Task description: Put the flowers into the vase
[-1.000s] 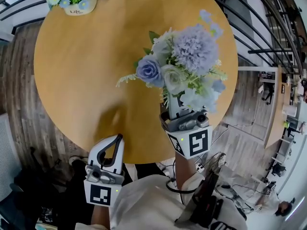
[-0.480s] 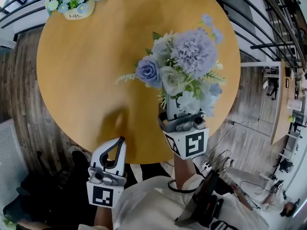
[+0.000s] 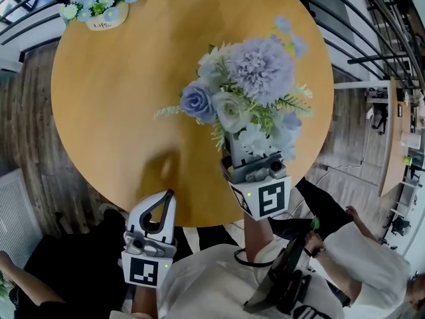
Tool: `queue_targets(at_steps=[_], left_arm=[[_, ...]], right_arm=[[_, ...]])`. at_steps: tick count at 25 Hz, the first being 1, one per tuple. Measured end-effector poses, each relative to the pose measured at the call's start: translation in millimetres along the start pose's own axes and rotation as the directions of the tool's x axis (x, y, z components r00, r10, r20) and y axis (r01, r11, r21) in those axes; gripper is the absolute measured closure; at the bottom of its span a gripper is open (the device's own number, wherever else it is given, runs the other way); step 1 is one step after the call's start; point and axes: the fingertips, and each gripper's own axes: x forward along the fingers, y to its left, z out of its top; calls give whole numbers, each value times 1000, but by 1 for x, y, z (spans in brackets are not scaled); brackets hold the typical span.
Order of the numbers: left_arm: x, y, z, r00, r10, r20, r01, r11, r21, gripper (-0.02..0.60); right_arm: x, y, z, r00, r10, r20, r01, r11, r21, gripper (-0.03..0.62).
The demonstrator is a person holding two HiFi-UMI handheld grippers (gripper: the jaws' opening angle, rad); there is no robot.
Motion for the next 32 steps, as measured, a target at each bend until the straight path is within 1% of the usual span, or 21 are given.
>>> queue_targets(at_steps=[8,17,22,28,32], left_arm=[[1,2,1,1000,-14,3,14,1000,7,575],[2,-8,4,1000,-21,7,20,1000,5,575],[4,-9,3,1000,-20,5,20,1000,5,575],[6,-12,4,1000,-20,-1,20,1000,10,575],[9,-11,2,1000,-24,-9,24,1000,10,575]], right_arm=[[-2,2,-1,1000,-3,-6,3,1000,-13,395],[-11,0,6,1000,14,-6,-14,1000,-3,368],[-12,0,4,999,54,0,-54,998,40,350],[-17,0,7,990,139,-15,-137,986,91,336],[-16,2,6,985,170,-41,-167,983,71,336]])
